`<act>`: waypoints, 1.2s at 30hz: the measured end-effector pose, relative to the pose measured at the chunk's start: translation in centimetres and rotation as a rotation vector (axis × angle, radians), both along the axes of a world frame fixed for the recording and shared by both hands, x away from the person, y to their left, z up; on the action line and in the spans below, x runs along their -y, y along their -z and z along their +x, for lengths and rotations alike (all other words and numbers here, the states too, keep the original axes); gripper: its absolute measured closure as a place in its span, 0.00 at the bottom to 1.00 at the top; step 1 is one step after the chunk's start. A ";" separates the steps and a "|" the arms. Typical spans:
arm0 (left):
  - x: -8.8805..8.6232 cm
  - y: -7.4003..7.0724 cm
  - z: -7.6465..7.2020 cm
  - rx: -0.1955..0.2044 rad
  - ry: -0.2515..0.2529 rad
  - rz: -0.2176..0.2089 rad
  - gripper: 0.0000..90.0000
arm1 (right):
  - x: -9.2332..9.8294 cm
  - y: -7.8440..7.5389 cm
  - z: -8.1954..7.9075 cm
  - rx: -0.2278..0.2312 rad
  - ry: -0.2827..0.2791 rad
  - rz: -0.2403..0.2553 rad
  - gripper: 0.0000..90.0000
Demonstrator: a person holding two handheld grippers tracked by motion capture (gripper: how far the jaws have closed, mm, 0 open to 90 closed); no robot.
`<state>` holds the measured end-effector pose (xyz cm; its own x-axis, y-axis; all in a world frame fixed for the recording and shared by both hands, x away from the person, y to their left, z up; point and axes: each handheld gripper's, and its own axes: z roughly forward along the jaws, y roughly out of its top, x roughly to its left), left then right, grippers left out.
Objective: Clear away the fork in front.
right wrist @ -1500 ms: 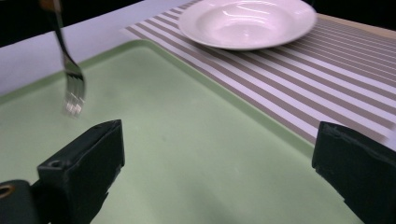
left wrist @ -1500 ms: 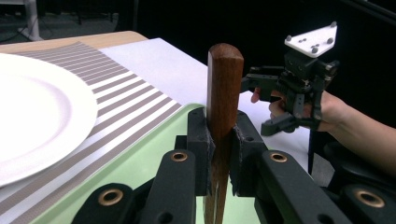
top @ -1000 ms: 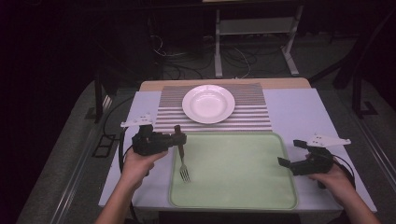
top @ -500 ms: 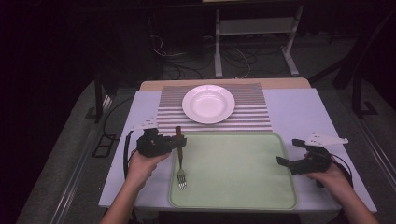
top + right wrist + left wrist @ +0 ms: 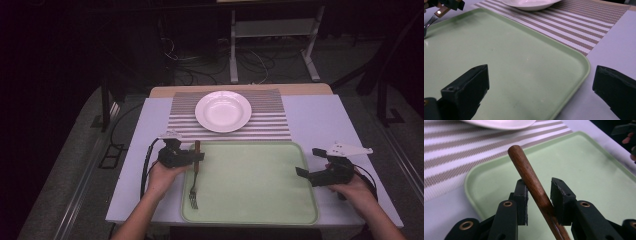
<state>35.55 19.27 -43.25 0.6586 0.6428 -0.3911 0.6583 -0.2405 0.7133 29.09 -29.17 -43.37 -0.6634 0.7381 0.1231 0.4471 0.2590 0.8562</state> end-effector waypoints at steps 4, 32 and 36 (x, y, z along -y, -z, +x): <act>-0.1 0.8 0.2 -0.027 -0.022 0.009 0.72 | 0.0 0.0 0.0 0.001 0.000 0.001 0.01; 2.6 0.8 -0.7 0.020 0.061 0.083 0.99 | -0.2 0.1 0.1 0.008 -0.016 -0.006 0.01; 2.4 1.1 -0.6 0.024 0.046 0.131 0.99 | -0.3 0.1 0.1 0.007 -0.021 -0.015 0.01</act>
<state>35.00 16.85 -44.37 0.6965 0.6565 -0.2896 0.6276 -0.3618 0.6893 29.19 -28.86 -43.45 -0.6799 0.7253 0.1079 0.4355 0.2810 0.8552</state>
